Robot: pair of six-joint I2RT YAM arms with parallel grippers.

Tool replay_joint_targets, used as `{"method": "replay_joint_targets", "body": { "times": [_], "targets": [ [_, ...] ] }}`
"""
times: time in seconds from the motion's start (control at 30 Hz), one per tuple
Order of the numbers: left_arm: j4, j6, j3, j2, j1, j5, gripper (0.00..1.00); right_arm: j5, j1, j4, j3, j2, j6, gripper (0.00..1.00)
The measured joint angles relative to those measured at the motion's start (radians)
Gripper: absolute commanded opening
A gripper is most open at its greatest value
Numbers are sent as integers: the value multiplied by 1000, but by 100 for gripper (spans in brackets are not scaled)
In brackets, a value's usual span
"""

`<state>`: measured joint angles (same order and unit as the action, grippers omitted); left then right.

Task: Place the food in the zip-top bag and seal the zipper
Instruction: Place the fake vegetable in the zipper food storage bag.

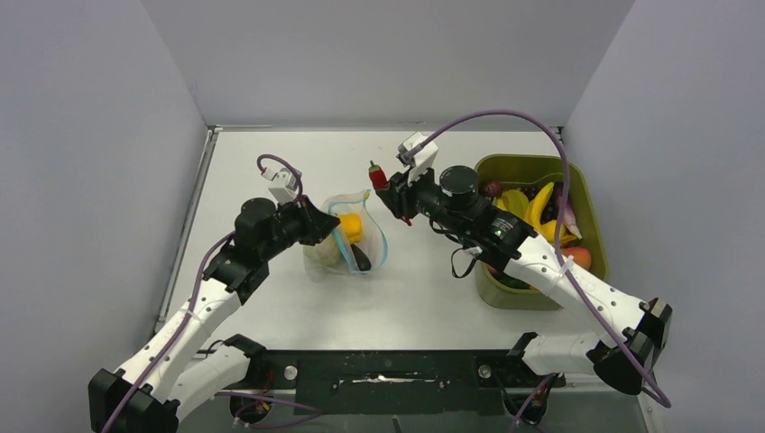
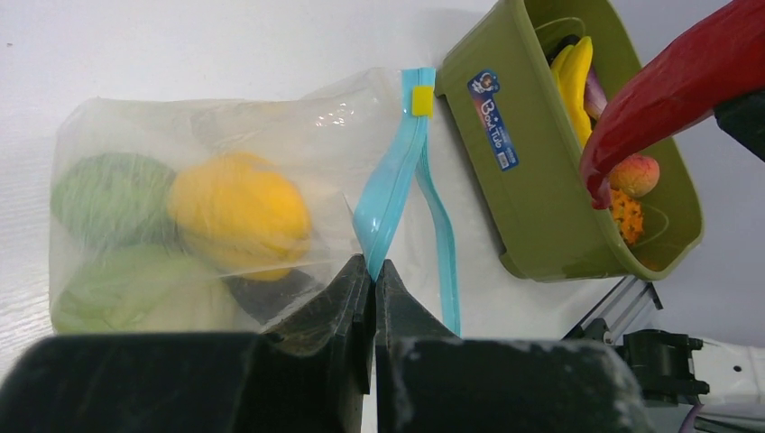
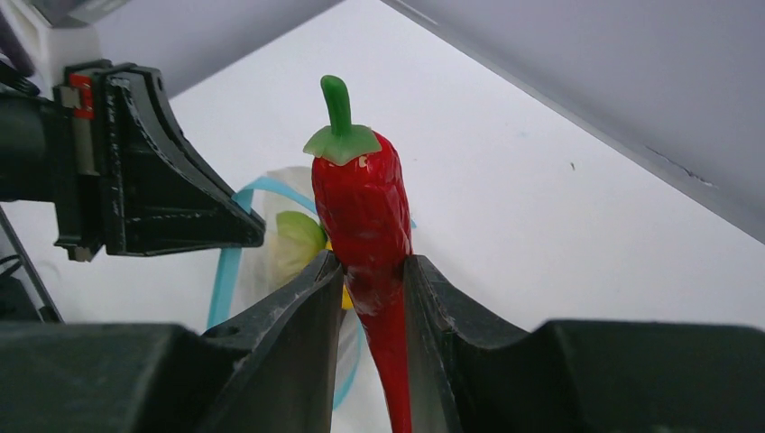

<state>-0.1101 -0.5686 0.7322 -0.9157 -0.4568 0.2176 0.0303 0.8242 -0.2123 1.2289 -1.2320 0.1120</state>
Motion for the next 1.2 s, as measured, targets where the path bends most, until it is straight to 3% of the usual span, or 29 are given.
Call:
{"method": "replay_joint_targets", "body": {
  "times": [0.33, 0.63, 1.2],
  "targets": [
    [9, -95, 6, 2, 0, 49, 0, -40, 27, 267, -116, 2, 84, 9],
    [46, -170, 26, -2, 0, 69, 0, -42, 60, 385, -199, 0, 159, 9],
    [63, -198, 32, -29, 0, 70, 0, 3, 100, 428, -350, -63, 241, 14]
  ]
}}
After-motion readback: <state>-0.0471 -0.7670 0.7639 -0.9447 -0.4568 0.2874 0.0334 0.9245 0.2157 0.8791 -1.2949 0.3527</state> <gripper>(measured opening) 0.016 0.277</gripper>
